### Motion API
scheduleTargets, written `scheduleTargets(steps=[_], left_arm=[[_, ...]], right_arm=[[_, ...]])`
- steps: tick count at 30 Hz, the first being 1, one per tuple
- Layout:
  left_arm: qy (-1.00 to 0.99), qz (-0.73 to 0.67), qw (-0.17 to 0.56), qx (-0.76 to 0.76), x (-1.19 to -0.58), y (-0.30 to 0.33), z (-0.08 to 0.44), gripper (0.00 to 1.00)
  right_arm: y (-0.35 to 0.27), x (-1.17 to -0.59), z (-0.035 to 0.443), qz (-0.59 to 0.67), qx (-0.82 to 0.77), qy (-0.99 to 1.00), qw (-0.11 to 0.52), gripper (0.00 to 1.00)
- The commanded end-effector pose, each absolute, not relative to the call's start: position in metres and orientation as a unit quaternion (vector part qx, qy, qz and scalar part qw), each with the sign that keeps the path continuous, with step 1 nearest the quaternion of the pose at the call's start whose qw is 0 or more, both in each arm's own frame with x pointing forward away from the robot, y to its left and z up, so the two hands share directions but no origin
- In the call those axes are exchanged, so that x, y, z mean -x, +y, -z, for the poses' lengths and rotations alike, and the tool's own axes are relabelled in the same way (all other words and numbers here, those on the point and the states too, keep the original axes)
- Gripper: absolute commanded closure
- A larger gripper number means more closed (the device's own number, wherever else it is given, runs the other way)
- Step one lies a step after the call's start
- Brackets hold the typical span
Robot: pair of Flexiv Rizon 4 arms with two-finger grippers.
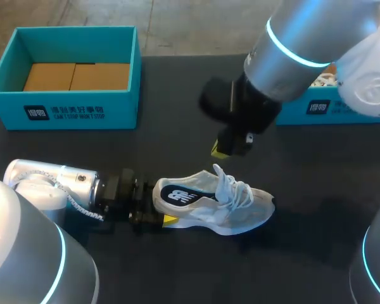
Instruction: Take the shoe out of the shoebox, open the shoe tongue, remove and reinsert the insole, then place the shoe into the shoebox
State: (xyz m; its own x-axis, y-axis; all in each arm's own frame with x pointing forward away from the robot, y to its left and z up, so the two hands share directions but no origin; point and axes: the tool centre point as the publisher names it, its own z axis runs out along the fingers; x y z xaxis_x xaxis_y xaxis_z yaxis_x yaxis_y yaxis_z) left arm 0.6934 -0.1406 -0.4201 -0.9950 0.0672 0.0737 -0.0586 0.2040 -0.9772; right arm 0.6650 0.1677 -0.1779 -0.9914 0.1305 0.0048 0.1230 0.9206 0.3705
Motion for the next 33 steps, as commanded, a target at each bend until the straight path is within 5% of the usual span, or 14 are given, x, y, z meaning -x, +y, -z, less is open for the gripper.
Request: scheduleTargets(steps=[1,3,9,33], left_arm=[[-0.774,-0.631,0.049,0.002,-0.695,-0.141,0.424,1.00],[-0.774,-0.631,0.049,0.002,-0.695,-0.141,0.424,1.00],[-0.774,-0.631,0.049,0.002,-0.695,-0.141,0.424,1.00],[-0.774,-0.631,0.049,0.002,-0.695,-0.141,0.424,1.00]], right_arm=[[0.179,-0.668,0.174,-0.175,-0.058,0.983,0.005,0.54],[0.184,-0.669,0.175,-0.172,-0.054,0.984,0.003,0.38],[0.202,-0.671,0.192,-0.170,-0.036,0.985,-0.013,0.50],[0.231,-0.676,0.277,-0.195,-0.031,0.977,-0.078,0.63]])
